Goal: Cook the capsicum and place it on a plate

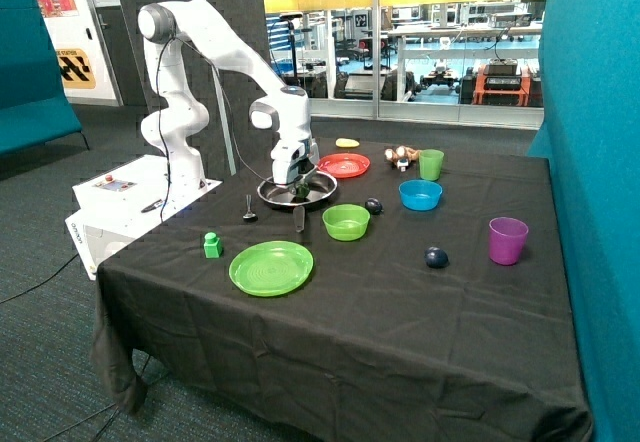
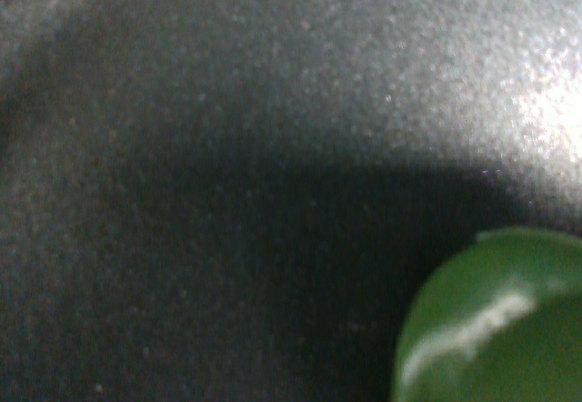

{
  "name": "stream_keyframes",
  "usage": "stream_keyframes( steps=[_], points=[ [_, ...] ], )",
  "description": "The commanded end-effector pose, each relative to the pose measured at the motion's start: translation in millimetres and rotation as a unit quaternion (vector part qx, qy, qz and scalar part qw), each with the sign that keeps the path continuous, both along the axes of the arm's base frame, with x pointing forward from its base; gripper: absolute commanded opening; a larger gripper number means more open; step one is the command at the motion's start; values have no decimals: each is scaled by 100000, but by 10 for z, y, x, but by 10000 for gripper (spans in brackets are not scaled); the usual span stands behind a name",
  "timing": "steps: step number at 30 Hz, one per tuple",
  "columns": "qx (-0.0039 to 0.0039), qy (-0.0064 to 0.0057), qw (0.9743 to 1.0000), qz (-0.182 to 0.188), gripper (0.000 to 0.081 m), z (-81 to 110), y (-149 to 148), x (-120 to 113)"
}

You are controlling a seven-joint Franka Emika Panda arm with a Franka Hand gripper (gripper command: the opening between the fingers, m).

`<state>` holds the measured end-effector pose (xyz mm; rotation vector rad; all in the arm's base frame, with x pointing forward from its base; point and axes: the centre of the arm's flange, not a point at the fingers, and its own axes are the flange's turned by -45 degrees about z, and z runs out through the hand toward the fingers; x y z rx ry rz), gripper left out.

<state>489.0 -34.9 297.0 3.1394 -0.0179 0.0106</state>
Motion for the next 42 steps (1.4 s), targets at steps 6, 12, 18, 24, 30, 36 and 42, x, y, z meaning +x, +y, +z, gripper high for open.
stream_keyframes(
  steps=[6,12,18,24,30,36,42],
  points=[
    [108,337,99998,569,808,55,0,9],
    [107,337,99997,742,808,86,-7,-9],
    [107,337,99995,940,808,160,-4,-16],
    [106,337,99993,1094,808,312,9,-8],
    [104,338,99985,1697,808,477,10,-5],
    [102,339,99969,2445,808,621,18,1],
    [97,340,99927,3793,808,769,52,8]
  ],
)
